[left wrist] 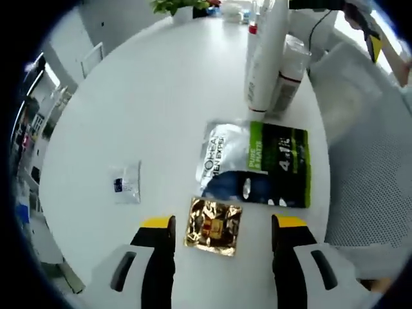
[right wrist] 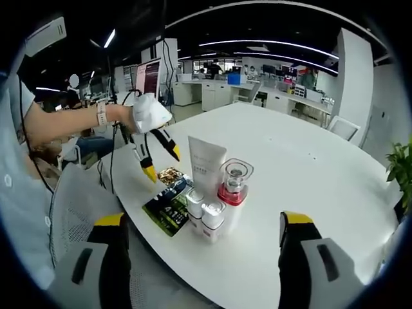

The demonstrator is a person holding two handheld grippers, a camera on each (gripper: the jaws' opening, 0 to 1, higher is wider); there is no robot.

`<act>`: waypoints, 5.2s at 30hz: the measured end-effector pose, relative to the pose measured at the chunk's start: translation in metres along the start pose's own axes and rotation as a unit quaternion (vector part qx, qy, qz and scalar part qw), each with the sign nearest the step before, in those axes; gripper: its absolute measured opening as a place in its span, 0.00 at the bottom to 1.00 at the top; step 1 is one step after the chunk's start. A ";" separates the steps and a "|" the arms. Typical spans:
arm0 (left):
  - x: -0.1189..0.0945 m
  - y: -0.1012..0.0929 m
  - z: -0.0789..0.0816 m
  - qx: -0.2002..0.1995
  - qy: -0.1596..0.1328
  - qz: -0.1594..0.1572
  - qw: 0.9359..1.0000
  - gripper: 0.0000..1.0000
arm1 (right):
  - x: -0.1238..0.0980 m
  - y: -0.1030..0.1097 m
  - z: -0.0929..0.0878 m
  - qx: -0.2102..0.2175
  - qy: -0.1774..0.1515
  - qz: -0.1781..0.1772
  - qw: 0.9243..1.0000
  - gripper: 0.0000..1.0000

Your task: Arrange the skincare products in the storage area until every visible bottle or jar stands upright without overlapping.

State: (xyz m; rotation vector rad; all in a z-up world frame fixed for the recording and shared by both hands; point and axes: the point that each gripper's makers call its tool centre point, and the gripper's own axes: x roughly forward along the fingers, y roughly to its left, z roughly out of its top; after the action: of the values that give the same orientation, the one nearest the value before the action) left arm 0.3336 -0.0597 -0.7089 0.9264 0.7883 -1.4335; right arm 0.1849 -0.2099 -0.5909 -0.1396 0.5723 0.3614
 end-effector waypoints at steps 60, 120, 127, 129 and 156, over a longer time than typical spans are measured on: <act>-0.111 -0.064 0.010 -0.163 -0.215 0.146 0.952 0.97 | 0.011 0.003 0.000 -0.030 0.009 0.011 0.999 0.99; -0.073 0.018 0.015 -0.077 -0.166 0.120 0.976 0.76 | 0.007 -0.005 -0.007 0.004 0.017 0.024 1.000 0.41; -0.060 0.051 0.013 -0.033 -0.137 0.129 0.982 0.63 | 0.008 -0.006 -0.009 0.009 0.019 0.024 0.999 0.39; -0.056 0.058 0.013 -0.021 -0.134 0.130 0.982 0.60 | 0.008 -0.006 -0.008 0.009 0.017 0.025 1.000 0.38; 0.017 0.148 0.001 0.082 0.007 0.142 0.986 0.53 | 0.010 -0.025 -0.019 0.023 0.041 0.012 0.999 0.38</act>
State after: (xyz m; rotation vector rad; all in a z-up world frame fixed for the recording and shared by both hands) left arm 0.4807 -0.0794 -0.7156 1.1273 0.5282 -1.2552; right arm 0.1926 -0.2346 -0.6111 -0.1027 0.6636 0.3667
